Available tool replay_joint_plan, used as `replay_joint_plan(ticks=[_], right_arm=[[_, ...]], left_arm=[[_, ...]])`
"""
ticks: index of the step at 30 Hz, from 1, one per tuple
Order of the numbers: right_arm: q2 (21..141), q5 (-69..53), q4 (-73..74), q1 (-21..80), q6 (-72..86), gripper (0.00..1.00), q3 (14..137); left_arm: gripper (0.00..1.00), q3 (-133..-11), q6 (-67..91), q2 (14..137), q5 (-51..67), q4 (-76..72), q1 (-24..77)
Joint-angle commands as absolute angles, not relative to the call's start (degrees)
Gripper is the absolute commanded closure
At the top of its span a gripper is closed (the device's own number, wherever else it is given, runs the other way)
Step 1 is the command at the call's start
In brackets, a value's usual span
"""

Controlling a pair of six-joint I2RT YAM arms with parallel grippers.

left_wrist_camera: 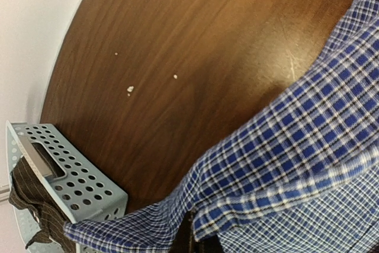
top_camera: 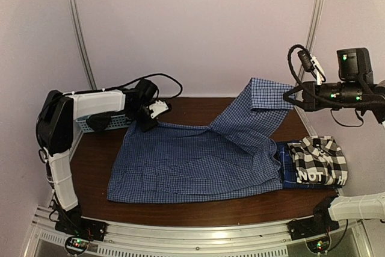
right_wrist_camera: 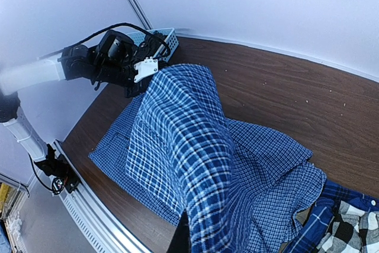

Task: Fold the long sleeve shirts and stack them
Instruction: Fold the 1/3-folded shirt at the center of the board.

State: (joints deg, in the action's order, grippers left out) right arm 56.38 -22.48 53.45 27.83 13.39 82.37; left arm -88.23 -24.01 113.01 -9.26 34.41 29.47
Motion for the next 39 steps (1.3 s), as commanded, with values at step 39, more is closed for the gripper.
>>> replay_joint_plan(ticks=[39], right_arm=[[49.7, -12.3, 65.7, 27.5, 12.3, 1.00, 82.5]], left_arm=[[0.94, -69.9, -0.2, 100.7, -19.8, 46.7, 44.3]])
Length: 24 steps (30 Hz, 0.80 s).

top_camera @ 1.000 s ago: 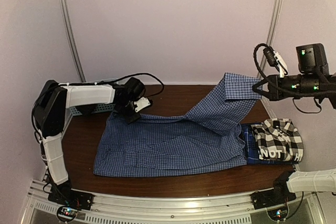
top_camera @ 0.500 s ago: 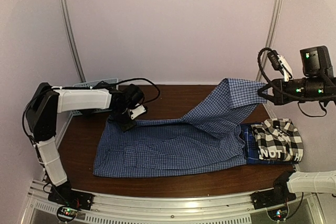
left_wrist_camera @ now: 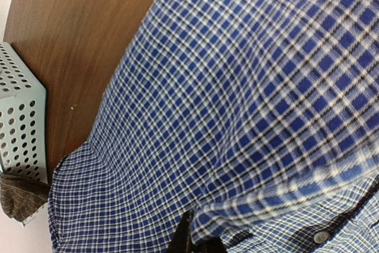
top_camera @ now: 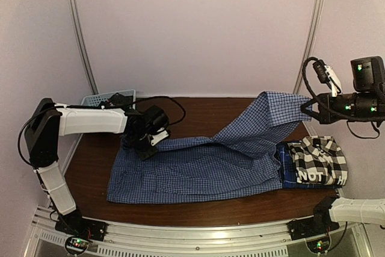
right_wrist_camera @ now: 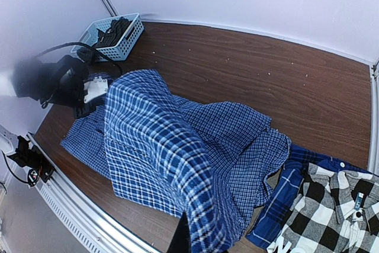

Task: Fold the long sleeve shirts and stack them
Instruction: Fold the 1/3-folded shirt at the center of the board.

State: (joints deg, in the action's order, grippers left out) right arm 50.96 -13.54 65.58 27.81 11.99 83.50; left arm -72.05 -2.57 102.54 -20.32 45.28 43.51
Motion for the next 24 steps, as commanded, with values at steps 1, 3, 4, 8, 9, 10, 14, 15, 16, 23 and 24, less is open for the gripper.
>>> replay_joint_plan(ticks=[1, 3, 4, 8, 9, 10, 14, 15, 16, 23, 24], right_arm=[[49.6, -12.6, 65.7, 27.5, 12.2, 1.00, 82.1], [49.3, -13.2, 65.5, 27.5, 12.3, 1.00, 81.0], [49.1, -13.4, 65.3, 27.5, 12.3, 1.00, 80.4], [48.0, -13.9, 64.3, 27.5, 12.6, 1.00, 77.3], [47.8, -14.3, 63.7, 27.5, 12.7, 1.00, 76.5], [47.7, -15.0, 63.1, 27.5, 12.8, 1.00, 75.6], [48.1, -16.8, 60.9, 27.5, 12.9, 1.00, 72.5], [48.3, -17.4, 60.1, 27.5, 13.0, 1.00, 71.7], [48.6, -17.9, 59.4, 27.5, 13.0, 1.00, 71.0], [52.7, -24.6, 51.4, 27.5, 13.3, 1.00, 65.9], [53.5, -26.2, 48.9, 27.5, 13.6, 1.00, 65.2]], left_arm=[[0.93, -69.3, -0.2, 100.7, -19.8, 46.7, 44.5], [0.91, -68.3, 1.6, 100.7, -20.0, 46.7, 44.6], [0.89, -67.8, 1.8, 100.8, -20.1, 46.7, 44.5], [0.81, -66.0, 2.6, 100.6, -19.7, 46.9, 44.6], [0.77, -65.5, 2.9, 100.4, -19.9, 46.9, 44.6], [0.74, -65.3, 3.0, 100.2, -20.0, 46.8, 44.6], [0.62, -65.6, 3.3, 99.7, -19.6, 46.4, 44.6], [0.59, -65.5, 3.2, 99.4, -19.0, 46.1, 44.6], [0.56, -65.5, 3.1, 99.1, -18.2, 45.7, 44.6], [0.30, -66.7, 1.8, 94.2, -14.9, 40.9, 44.6], [0.25, -67.2, 1.5, 93.4, -13.9, 39.3, 44.6]])
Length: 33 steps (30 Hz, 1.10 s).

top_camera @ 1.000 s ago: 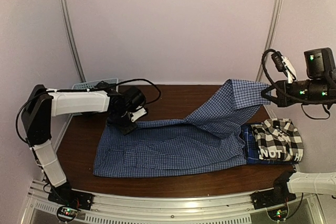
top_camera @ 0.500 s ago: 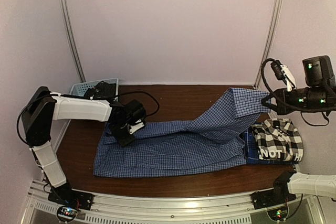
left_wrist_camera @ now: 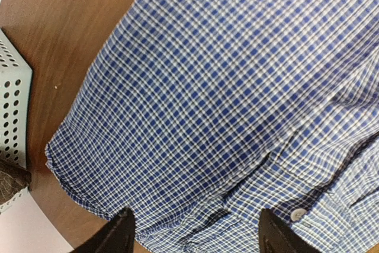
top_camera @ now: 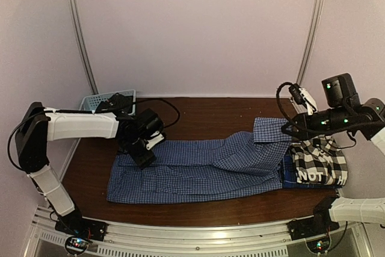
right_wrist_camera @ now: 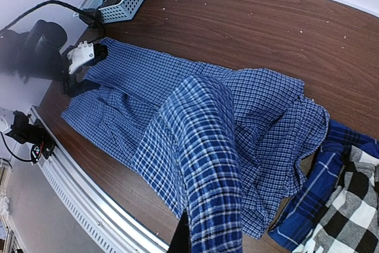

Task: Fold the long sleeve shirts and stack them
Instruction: Fold the 1/3-folded shirt at the center of the board, then pass from the right arm to the left

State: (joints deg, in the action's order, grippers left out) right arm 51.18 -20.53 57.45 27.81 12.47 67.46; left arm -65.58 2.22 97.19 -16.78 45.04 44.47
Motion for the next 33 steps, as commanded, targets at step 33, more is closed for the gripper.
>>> replay_joint_plan(ticks=[33], right_arm=[[61.1, -55.4, 19.2, 27.5, 31.1, 1.00, 51.4]], left_arm=[[0.02, -58.0, -48.5, 95.9, -23.0, -26.0, 70.6]])
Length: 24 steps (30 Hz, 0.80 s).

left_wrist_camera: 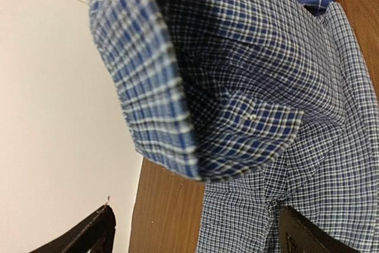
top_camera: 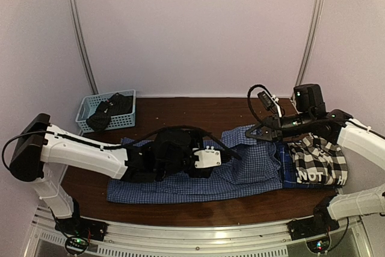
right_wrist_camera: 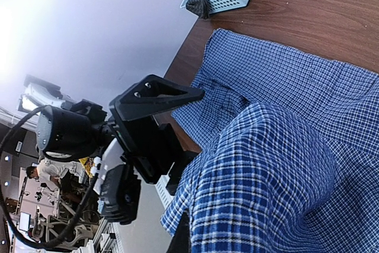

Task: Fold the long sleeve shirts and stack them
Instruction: Pass from the right arm to the left

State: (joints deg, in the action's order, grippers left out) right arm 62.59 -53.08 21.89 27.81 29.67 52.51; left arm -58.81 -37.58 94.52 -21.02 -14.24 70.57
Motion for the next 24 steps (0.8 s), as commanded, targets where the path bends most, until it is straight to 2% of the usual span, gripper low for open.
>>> replay_joint_plan(ticks=[1, 8, 12, 16, 24], right_arm=[[61.0, -55.7, 18.8, 27.5, 31.4, 1.00, 51.0], [60.8, -56.1, 17.6, 27.5, 32.0, 1.00, 49.6], [60.6, -56.2, 17.2, 27.5, 32.2, 1.00, 49.4], [60.7, -56.1, 16.8, 27.5, 32.0, 1.00, 48.8], [60.9, -56.1, 16.7, 27.5, 31.7, 1.00, 48.4]], left_arm=[[0.02, -58.5, -49.6, 96.6, -22.7, -26.5, 70.7], [0.03, -62.9, -53.8, 101.5, -21.3, -28.9, 70.7], [0.09, -64.7, -53.8, 102.3, -18.9, -27.7, 70.7], [0.24, -67.5, -52.1, 102.8, -16.1, -24.0, 70.6], [0.65, -69.7, -48.7, 102.9, -11.5, -18.7, 70.6]])
